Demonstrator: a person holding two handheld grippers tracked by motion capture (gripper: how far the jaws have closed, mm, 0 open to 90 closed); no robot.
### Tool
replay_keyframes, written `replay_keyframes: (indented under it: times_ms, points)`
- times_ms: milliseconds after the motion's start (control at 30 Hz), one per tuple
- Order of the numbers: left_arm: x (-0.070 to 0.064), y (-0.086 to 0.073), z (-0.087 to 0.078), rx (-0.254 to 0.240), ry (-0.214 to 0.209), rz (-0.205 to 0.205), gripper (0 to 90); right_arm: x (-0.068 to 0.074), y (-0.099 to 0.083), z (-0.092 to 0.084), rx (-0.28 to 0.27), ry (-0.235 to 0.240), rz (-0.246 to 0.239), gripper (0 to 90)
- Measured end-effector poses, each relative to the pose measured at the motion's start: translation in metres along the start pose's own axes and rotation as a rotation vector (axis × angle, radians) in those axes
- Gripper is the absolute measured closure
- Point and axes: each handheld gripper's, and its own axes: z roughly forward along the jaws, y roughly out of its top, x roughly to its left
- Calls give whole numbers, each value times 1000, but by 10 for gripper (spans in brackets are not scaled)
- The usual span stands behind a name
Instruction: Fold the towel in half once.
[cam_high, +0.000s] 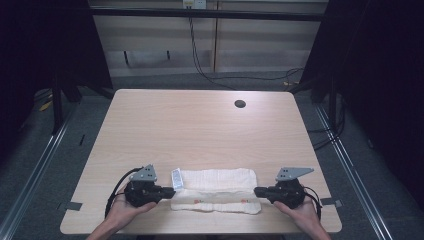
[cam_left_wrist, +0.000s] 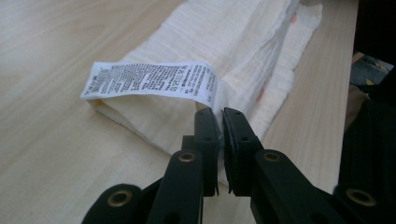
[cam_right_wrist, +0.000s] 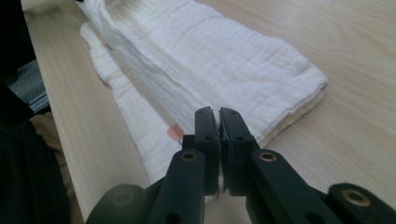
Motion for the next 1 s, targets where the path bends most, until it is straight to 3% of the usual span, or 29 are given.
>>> replay_keyframes:
  times_ms: [300, 400, 533, 633, 933, 1000]
  points:
    - [-13, -10, 2, 62, -29, 20, 800, 8, -5, 3, 36, -3, -20, 838]
    - [-15, -11, 3, 79, -48, 10, 785, 10, -7, 3, 54, -15, -37, 797]
    - [-17, -12, 3, 83, -57, 10, 731, 9, -14, 0, 63, -10, -20, 775]
    - [-20, -9, 3, 92, -48, 32, 698, 10, -14, 0, 73, -8, -18, 736]
    - [-15, -10, -9, 26, -54, 13, 650, 7, -12, -4, 44, -48, 9, 607]
    - [-13, -12, -12, 5, -54, -4, 645, 7, -11, -3, 43, -48, 3, 616]
